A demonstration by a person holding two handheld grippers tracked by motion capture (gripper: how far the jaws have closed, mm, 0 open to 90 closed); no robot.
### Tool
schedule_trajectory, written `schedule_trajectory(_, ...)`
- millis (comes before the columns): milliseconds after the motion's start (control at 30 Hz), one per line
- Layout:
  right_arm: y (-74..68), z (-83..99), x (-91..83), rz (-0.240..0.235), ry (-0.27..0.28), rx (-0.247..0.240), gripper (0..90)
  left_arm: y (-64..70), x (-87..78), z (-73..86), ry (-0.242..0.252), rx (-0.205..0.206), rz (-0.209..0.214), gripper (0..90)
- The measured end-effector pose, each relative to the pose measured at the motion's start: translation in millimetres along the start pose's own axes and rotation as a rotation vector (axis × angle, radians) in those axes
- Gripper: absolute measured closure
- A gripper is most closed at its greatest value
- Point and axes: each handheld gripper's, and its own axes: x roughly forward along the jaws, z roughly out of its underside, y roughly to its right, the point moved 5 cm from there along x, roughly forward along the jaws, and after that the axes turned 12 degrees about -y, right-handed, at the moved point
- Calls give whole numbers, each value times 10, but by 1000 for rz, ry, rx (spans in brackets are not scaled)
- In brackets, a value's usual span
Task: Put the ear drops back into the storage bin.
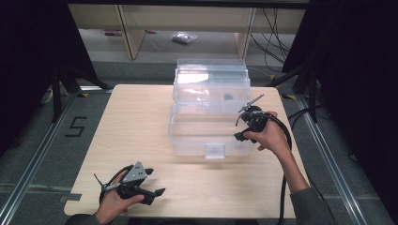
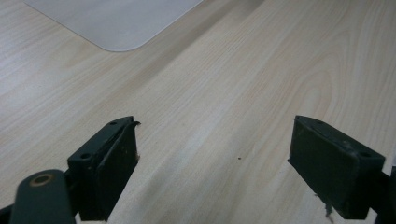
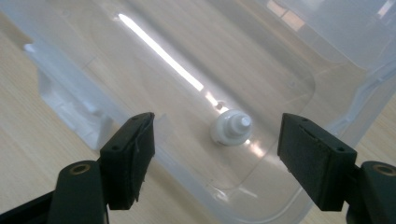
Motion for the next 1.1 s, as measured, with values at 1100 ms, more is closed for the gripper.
schedule_trajectory(1100, -442, 379, -50, -37, 157, -60, 245, -10, -28, -1, -10, 26, -11, 148)
